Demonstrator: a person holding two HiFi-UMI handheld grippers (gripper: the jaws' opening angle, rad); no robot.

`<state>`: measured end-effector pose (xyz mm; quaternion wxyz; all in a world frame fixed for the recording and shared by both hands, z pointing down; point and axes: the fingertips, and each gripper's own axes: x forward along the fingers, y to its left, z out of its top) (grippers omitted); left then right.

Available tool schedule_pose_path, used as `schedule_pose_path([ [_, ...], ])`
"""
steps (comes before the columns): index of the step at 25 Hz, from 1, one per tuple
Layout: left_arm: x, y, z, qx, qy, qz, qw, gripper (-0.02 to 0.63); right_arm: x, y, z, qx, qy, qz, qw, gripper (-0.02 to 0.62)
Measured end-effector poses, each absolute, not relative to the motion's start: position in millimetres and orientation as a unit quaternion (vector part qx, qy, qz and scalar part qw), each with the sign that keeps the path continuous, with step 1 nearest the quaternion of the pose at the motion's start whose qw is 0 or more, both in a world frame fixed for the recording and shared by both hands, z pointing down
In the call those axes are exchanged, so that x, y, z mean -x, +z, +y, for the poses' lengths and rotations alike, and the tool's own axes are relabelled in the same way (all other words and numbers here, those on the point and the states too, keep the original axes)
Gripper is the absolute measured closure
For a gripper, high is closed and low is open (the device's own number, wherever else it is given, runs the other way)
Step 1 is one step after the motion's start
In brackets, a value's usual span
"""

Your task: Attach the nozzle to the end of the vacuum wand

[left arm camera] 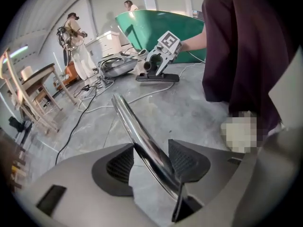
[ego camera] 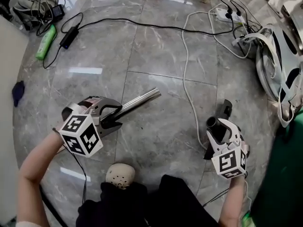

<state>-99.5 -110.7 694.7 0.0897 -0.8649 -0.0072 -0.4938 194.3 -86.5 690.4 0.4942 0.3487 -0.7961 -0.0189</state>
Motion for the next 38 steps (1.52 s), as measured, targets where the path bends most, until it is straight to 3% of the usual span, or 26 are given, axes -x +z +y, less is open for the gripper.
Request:
schedule_pose_path([
  [8, 46, 683, -77, 0.885, -0.449, -0.075, 0.099, 0.376, -188, 705, -91, -0.262, -0.115, -0.770, 0.571, 0.400],
  [26, 12, 685, -60, 0.888, -0.440, -0.099, 0.090, 0.373, -145, 710, -126, -0.147, -0.168, -0.793, 0.567, 0.400],
  [38, 12, 689, -60, 0.887, -0.447, -0.098, 0.068, 0.373, -132, 718, -137, -0.059, -0.241, -0.749, 0.614, 0.400],
])
